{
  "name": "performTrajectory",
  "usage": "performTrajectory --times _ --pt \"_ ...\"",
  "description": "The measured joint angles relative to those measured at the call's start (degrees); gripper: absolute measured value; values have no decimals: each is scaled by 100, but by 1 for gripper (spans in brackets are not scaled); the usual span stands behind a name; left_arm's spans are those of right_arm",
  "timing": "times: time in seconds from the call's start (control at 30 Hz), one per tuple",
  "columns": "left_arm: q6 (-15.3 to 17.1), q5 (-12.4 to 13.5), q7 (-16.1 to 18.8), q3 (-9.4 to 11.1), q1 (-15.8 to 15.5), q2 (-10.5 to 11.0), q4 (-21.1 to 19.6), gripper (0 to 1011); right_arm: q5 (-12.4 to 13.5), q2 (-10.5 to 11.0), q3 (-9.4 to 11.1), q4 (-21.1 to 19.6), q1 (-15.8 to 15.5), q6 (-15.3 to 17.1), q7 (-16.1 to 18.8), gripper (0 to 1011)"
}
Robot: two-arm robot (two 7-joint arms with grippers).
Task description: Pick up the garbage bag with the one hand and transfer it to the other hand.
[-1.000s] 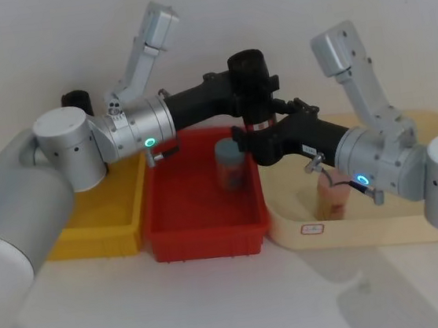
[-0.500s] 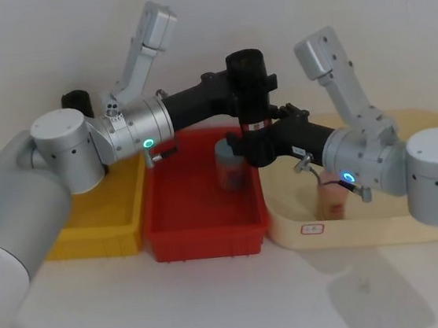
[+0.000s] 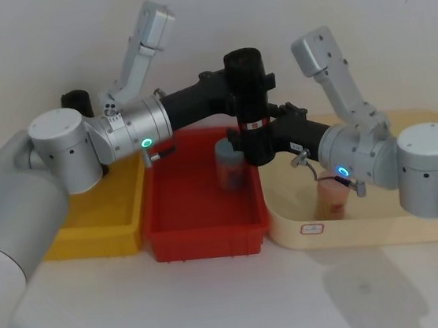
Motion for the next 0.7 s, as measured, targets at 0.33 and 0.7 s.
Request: performTrajectory --times 0.33,0.7 --pt "-11 -6 11 9 -5 -7 25 468 -2 -32 20 108 36 -31 31 1000" --pt "-7 -19 -5 8 -16 -34 75 468 20 -29 -4 169 64 -24 94 917"
